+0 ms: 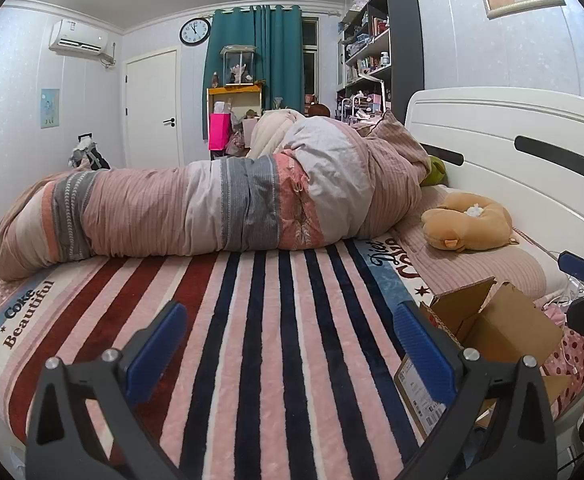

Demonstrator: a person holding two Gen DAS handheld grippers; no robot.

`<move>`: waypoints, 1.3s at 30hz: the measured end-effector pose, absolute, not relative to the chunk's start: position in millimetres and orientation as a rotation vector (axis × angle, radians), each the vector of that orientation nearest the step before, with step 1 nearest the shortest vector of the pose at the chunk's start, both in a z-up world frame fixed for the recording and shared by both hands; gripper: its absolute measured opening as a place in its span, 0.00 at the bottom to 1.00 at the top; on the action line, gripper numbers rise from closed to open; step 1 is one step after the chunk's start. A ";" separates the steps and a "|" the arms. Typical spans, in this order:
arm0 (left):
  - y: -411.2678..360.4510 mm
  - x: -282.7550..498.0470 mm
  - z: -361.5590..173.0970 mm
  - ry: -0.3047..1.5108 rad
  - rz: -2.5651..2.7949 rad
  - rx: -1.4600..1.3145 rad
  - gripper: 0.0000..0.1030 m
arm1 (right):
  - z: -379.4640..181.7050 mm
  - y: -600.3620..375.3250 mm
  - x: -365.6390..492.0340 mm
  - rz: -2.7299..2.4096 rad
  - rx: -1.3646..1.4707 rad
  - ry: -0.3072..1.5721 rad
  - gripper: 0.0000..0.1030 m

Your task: Organize rigid objects

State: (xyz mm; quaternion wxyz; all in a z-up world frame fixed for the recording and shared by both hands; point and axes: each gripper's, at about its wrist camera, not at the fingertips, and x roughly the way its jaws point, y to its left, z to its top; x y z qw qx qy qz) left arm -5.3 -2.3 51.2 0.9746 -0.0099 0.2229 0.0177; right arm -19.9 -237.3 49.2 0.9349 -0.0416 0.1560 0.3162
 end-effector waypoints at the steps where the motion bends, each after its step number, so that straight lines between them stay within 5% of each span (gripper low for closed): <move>1: -2.5 -6.3 51.4 0.449 0.036 -0.017 0.99 | 49.1 -237.5 -20.0 0.647 -0.083 0.319 1.00; 39: -0.9 -7.5 50.7 0.448 0.031 -0.019 0.99 | 49.1 -221.9 -29.1 0.619 -0.070 0.326 1.00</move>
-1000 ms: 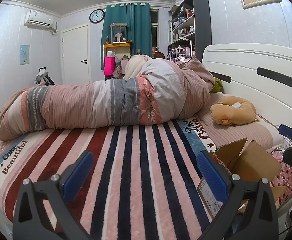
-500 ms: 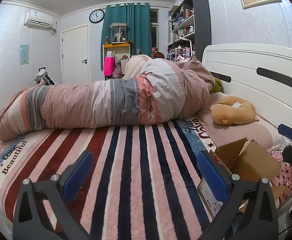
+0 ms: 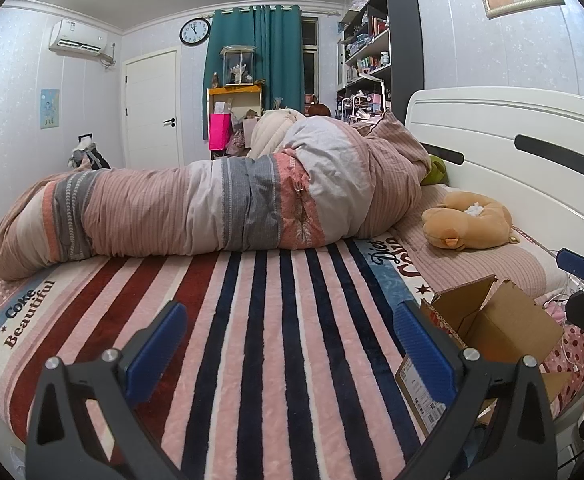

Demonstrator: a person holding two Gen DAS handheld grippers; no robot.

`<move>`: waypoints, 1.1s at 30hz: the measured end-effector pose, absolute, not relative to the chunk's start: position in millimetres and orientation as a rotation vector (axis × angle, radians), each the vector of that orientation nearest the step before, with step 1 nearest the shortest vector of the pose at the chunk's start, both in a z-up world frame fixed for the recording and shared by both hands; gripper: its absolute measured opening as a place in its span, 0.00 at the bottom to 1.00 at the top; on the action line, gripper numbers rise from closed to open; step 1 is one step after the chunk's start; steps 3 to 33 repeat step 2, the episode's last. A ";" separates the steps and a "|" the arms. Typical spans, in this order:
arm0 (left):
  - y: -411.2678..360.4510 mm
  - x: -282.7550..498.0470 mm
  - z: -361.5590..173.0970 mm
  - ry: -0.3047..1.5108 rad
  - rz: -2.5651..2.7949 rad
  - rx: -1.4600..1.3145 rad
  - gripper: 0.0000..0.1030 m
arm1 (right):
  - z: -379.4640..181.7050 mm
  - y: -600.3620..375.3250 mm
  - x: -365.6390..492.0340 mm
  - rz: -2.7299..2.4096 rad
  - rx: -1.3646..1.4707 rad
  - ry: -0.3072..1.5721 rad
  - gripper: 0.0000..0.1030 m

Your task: Organize rigid objects

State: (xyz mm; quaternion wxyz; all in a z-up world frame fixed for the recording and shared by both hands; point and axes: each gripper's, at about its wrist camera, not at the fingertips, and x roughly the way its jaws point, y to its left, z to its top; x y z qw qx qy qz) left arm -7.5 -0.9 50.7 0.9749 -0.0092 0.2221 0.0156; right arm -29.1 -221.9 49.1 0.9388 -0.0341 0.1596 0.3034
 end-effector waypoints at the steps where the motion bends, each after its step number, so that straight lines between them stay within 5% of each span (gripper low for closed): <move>1: -0.4 -8.7 50.4 0.448 0.029 -0.020 0.99 | 49.2 -221.7 -29.0 0.618 -0.070 0.326 1.00; 33: 0.1 -9.3 50.1 0.449 0.030 -0.021 0.99 | 49.3 -222.2 -28.7 0.620 -0.068 0.326 1.00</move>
